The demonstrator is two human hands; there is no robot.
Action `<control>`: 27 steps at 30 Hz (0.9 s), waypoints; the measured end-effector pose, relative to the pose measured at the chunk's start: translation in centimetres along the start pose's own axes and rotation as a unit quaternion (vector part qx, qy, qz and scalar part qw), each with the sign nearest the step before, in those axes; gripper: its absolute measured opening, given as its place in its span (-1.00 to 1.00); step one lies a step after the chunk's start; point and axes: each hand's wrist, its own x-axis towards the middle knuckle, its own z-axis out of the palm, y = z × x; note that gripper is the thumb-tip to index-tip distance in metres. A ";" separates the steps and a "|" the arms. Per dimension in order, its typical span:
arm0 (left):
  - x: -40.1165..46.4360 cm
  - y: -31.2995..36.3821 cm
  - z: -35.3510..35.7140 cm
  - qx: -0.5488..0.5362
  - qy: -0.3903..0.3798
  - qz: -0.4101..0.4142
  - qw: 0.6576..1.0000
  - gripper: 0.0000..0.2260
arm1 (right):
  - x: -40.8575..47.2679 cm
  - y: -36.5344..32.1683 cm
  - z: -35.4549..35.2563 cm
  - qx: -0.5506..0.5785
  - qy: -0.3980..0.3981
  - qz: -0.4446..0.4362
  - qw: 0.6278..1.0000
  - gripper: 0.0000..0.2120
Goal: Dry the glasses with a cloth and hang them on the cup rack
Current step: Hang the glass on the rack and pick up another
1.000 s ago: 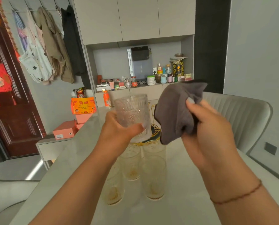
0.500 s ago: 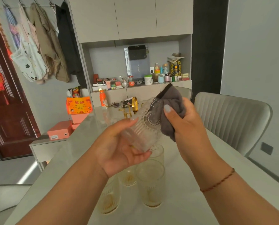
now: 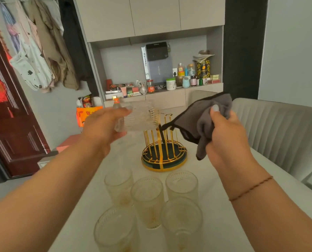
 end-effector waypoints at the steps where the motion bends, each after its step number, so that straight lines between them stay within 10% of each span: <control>1: 1.6 0.1 -0.2 0.023 0.022 0.019 0.999 -0.74 | 0.6 0.0 -0.2 0.009 0.015 0.007 1.000 -0.90; 11: 9.7 -2.0 0.7 0.301 0.087 0.099 0.944 -0.26 | 3.5 2.6 -0.9 0.036 0.037 0.044 0.998 -0.64; 27: 10.8 -6.4 5.9 0.489 0.006 0.129 0.862 -0.34 | 4.1 4.1 -1.1 0.039 0.038 0.068 0.996 -0.86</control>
